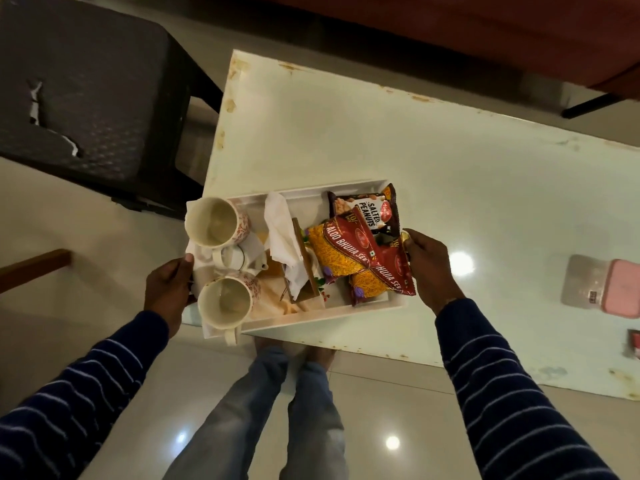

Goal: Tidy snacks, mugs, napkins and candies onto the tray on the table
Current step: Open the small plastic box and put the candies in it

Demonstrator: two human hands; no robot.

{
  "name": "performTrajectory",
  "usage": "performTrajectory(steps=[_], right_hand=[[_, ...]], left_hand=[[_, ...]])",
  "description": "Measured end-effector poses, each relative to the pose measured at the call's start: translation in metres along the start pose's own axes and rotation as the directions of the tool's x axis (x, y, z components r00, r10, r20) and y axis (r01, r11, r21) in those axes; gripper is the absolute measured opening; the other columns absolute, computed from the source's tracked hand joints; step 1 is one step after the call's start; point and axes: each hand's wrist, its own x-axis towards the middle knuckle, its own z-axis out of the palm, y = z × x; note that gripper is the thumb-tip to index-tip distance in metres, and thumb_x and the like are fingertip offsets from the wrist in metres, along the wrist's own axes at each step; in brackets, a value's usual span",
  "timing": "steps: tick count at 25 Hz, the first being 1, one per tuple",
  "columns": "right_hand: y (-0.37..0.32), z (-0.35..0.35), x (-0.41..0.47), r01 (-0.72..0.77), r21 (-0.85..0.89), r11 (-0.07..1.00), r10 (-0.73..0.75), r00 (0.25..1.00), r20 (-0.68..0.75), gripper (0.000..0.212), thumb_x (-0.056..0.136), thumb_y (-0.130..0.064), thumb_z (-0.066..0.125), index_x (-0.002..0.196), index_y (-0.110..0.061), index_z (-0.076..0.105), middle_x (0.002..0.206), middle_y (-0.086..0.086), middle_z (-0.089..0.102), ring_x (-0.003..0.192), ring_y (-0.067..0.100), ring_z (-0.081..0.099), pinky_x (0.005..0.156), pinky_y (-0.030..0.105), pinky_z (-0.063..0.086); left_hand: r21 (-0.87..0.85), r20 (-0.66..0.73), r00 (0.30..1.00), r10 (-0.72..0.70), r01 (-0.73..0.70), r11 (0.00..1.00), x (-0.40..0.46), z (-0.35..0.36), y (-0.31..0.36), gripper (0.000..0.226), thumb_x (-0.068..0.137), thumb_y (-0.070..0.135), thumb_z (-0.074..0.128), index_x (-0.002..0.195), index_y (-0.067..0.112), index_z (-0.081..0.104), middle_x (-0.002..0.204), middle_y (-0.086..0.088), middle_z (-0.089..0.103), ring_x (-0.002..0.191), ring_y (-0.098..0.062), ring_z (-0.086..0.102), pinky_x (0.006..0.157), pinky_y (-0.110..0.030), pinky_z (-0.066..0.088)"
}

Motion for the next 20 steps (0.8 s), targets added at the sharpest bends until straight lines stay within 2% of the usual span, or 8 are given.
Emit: performTrajectory(steps=[2, 6, 9, 11, 15, 18, 20], right_hand=[[0.0, -0.011, -0.001, -0.02, 0.016, 1.0, 0.02, 0.999, -0.037, 0.03, 0.104, -0.021, 0.046, 0.1, -0.022, 0.075, 0.093, 0.009, 0.078, 0.085, 0.027, 0.076, 0.079, 0.044, 0.062], [0.005, -0.054, -0.008, -0.055, 0.111, 0.992, 0.065, 0.994, -0.09, 0.032, 0.102, -0.018, 0.047, 0.093, -0.025, 0.077, 0.088, 0.006, 0.079, 0.079, 0.023, 0.077, 0.067, 0.036, 0.06], [0.015, -0.097, -0.012, -0.045, 0.189, 0.981, 0.071, 0.988, -0.136, 0.034, 0.099, -0.012, 0.049, 0.093, -0.026, 0.079, 0.086, 0.003, 0.079, 0.071, 0.017, 0.075, 0.056, 0.029, 0.057], [0.023, -0.13, -0.009, -0.05, 0.24, 0.969, 0.094, 0.98, -0.178, 0.035, 0.098, -0.01, 0.048, 0.096, -0.025, 0.079, 0.088, 0.002, 0.078, 0.07, 0.016, 0.072, 0.058, 0.03, 0.055], [0.041, -0.191, 0.003, -0.062, 0.268, 0.961, 0.124, 0.967, -0.221, 0.035, 0.096, -0.008, 0.048, 0.101, -0.025, 0.078, 0.093, 0.002, 0.078, 0.075, 0.018, 0.07, 0.068, 0.036, 0.056], [0.051, -0.228, 0.012, -0.071, 0.317, 0.946, 0.148, 0.963, -0.224, 0.039, 0.092, -0.001, 0.046, 0.113, -0.018, 0.075, 0.098, 0.006, 0.076, 0.077, 0.02, 0.068, 0.068, 0.033, 0.055], [0.058, -0.246, 0.019, -0.08, 0.326, 0.942, 0.158, 0.962, -0.221, 0.04, 0.092, 0.0, 0.044, 0.111, -0.018, 0.075, 0.096, 0.005, 0.076, 0.077, 0.021, 0.068, 0.067, 0.033, 0.054]], left_hand=[[0.025, 0.062, 0.997, 0.05, -0.051, 0.998, 0.0, 0.008, 0.011, 0.026, 0.099, 0.037, 0.055, 0.088, 0.02, 0.071, 0.066, 0.009, 0.069, 0.059, -0.004, 0.063, 0.05, -0.021, 0.054], [0.062, 0.149, 0.98, 0.129, -0.139, 0.988, -0.003, 0.042, 0.043, 0.033, 0.098, 0.036, 0.058, 0.09, 0.007, 0.069, 0.077, -0.009, 0.063, 0.071, -0.021, 0.058, 0.065, -0.041, 0.056], [0.086, 0.226, 0.961, 0.158, -0.181, 0.98, -0.008, 0.087, 0.065, 0.037, 0.098, 0.034, 0.058, 0.088, -0.002, 0.063, 0.08, -0.015, 0.057, 0.076, -0.026, 0.054, 0.073, -0.05, 0.057], [0.085, 0.254, 0.954, 0.161, -0.187, 0.979, -0.015, 0.123, 0.075, 0.033, 0.098, 0.033, 0.059, 0.095, 0.002, 0.069, 0.083, -0.014, 0.062, 0.077, -0.026, 0.058, 0.071, -0.047, 0.058], [0.108, 0.28, 0.948, 0.153, -0.19, 0.976, -0.031, 0.191, 0.081, 0.03, 0.097, 0.035, 0.06, 0.092, 0.008, 0.072, 0.078, -0.009, 0.062, 0.072, -0.022, 0.059, 0.064, -0.038, 0.059], [0.119, 0.285, 0.95, 0.128, -0.168, 0.979, -0.042, 0.231, 0.08, 0.025, 0.096, 0.036, 0.061, 0.084, 0.018, 0.074, 0.065, 0.003, 0.062, 0.064, -0.017, 0.059, 0.055, -0.03, 0.056], [0.127, 0.277, 0.953, 0.12, -0.16, 0.979, -0.048, 0.254, 0.077, 0.024, 0.096, 0.036, 0.062, 0.083, 0.019, 0.073, 0.066, 0.003, 0.062, 0.063, -0.016, 0.059, 0.052, -0.026, 0.054]])
